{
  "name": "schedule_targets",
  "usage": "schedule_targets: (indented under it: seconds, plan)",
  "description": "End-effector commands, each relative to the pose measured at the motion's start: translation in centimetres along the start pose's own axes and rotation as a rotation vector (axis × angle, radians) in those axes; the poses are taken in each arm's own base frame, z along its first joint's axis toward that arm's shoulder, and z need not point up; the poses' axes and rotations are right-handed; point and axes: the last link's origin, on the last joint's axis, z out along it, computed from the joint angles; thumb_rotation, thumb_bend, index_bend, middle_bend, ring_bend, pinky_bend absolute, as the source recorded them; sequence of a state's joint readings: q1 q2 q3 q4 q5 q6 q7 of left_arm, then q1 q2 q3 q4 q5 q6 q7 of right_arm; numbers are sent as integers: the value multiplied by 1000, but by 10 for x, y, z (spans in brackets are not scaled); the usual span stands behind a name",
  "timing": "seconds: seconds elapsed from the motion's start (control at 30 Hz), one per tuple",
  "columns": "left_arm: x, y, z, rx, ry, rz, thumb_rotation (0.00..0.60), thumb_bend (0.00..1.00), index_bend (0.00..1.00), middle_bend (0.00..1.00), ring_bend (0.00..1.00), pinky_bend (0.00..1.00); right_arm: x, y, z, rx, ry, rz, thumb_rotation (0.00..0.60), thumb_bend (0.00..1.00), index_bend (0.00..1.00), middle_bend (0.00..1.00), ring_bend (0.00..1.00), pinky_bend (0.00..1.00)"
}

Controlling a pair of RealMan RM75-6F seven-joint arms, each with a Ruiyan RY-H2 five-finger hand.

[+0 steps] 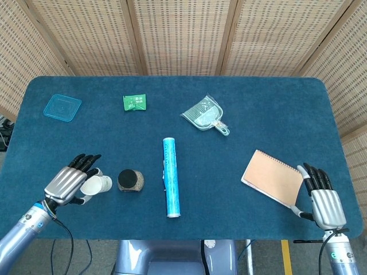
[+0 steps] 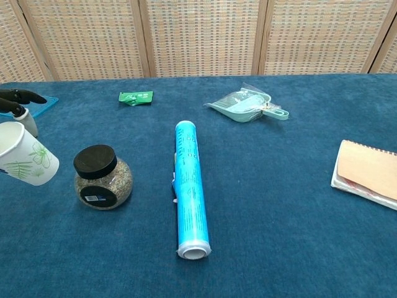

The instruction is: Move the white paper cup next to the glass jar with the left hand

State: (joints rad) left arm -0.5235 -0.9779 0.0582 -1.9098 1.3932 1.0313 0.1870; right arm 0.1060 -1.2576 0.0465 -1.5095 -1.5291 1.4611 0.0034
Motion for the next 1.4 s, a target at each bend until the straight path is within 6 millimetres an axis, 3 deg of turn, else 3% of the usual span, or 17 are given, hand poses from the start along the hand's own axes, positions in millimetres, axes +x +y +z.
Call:
schedule_targets:
  seconds: [0.03,0.67,1.4]
  plan:
    - [-1,5,-8,-39,-7,8,600,296,297,0,0,0,0,0,0,-1,1,-1,600,4,0,0,0,0]
    - [-14,42,-1,-193,-44,125,600,296,289,0,0,0,2,2,0,-5,3,10,600,4,0,0,0,0]
    - [-29,62,18,-223,-29,238,600,296,277,0,0,0,3,3,0,-9,2,16,600,3,0,0,0,0]
